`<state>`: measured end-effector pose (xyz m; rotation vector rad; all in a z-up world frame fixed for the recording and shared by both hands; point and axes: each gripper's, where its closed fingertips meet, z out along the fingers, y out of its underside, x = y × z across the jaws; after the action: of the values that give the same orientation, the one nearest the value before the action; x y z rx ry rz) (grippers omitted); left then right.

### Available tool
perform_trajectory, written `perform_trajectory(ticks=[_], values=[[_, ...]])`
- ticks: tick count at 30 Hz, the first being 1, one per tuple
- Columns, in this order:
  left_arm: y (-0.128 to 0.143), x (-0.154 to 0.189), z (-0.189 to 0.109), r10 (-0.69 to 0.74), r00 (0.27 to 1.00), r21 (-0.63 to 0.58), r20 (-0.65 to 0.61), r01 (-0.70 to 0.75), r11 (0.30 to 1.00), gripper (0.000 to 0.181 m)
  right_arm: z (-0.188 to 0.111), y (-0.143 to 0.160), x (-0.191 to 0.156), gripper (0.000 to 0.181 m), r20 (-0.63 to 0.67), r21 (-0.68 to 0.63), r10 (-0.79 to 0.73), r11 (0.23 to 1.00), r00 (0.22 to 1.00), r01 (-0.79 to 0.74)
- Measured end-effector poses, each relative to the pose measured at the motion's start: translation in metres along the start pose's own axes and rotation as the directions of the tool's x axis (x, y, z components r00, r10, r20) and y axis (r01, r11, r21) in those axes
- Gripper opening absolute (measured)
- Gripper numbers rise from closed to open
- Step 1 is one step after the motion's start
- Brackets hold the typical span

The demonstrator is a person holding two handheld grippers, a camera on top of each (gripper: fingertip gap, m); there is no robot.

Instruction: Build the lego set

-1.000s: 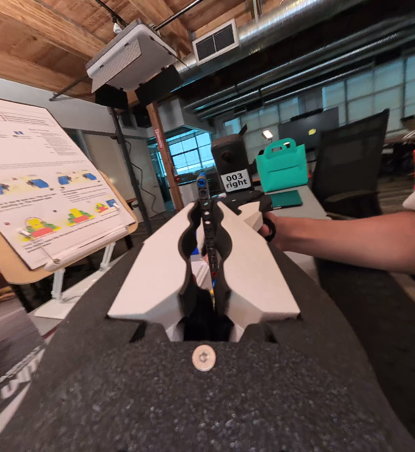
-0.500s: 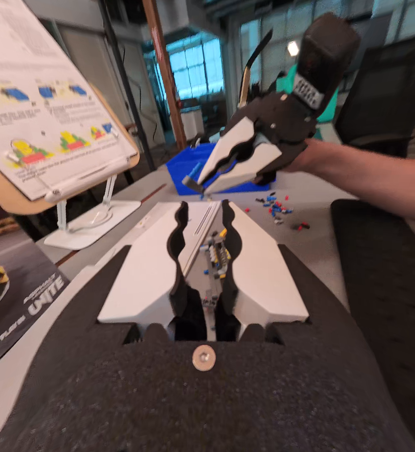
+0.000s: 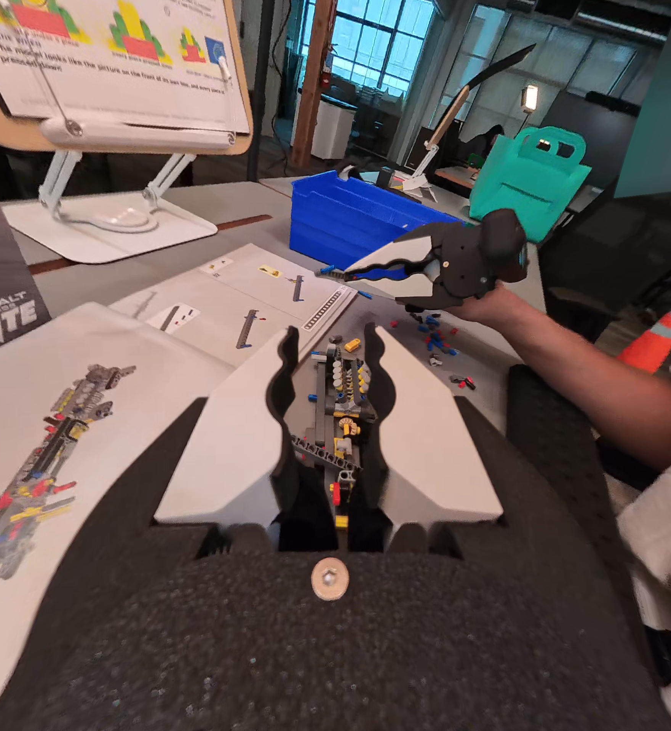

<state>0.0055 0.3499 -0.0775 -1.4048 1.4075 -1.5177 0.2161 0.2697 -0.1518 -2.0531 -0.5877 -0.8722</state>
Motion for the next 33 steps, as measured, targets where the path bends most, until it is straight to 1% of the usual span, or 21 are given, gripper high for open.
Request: perform_trajectory(ticks=[3, 7, 11, 14, 16, 18, 21, 24, 27, 29, 31, 33], values=[[0.0, -0.006, -0.002, -0.021, 1.0, -0.007, 0.012, 0.021, 1.0, 0.032, 0.004, 0.004, -0.005, 0.006, 0.031, 0.005, 0.022, 1.0, 0.999, -0.022], [0.004, -0.017, -0.003, -0.016, 0.999, -0.03, 0.047, 0.018, 0.999, 0.031, 0.006, 0.01, -0.002, 0.007, 0.029, -0.007, 0.032, 0.999, 0.999, -0.032], [0.011, -0.023, -0.001, -0.036, 0.998, -0.059, 0.047, 0.039, 0.998, 0.031, 0.008, 0.01, -0.002, 0.006, 0.034, -0.007, 0.032, 0.999, 0.999, -0.032], [0.016, -0.027, 0.0, -0.019, 0.998, -0.079, 0.062, 0.024, 0.997, 0.029, 0.007, 0.006, -0.002, 0.006, 0.026, 0.017, 0.016, 1.0, 1.0, -0.016], [0.021, -0.03, 0.001, -0.004, 0.997, -0.102, 0.075, 0.012, 0.995, 0.03, 0.0, -0.01, -0.004, 0.007, 0.028, 0.099, -0.01, 0.995, 1.0, 0.007], [0.022, -0.031, 0.001, 0.008, 0.997, -0.113, 0.083, 0.002, 0.994, 0.03, -0.012, -0.038, -0.012, 0.007, 0.046, 0.239, -0.037, 0.971, 0.998, 0.025], [0.022, -0.03, 0.001, 0.018, 0.996, -0.116, 0.089, -0.008, 0.993, 0.028, -0.024, -0.061, -0.01, 0.007, -0.009, 0.298, -0.071, 0.952, 0.997, 0.071], [0.018, -0.023, -0.001, 0.053, 0.996, -0.11, 0.069, -0.045, 0.993, 0.026, -0.043, -0.089, -0.006, 0.007, -0.123, 0.392, -0.114, 0.907, 0.986, 0.153], [0.014, -0.003, -0.001, 0.099, 0.995, -0.098, -0.004, -0.099, 0.99, 0.021, -0.053, -0.103, -0.009, 0.007, -0.255, 0.388, -0.217, 0.87, 0.942, 0.305], [0.013, 0.007, 0.0, 0.135, 0.99, -0.092, -0.026, -0.137, 0.986, 0.021, -0.057, -0.108, -0.013, 0.007, -0.309, 0.368, -0.278, 0.847, 0.91, 0.384], [0.014, 0.017, 0.0, 0.161, 0.985, -0.092, -0.066, -0.167, 0.982, 0.02, -0.063, -0.116, -0.021, 0.006, -0.324, 0.384, -0.303, 0.823, 0.896, 0.418], [0.015, 0.021, 0.002, 0.163, 0.984, -0.095, -0.069, -0.169, 0.981, 0.02, -0.066, -0.123, -0.033, 0.007, -0.296, 0.402, -0.323, 0.811, 0.899, 0.424]])
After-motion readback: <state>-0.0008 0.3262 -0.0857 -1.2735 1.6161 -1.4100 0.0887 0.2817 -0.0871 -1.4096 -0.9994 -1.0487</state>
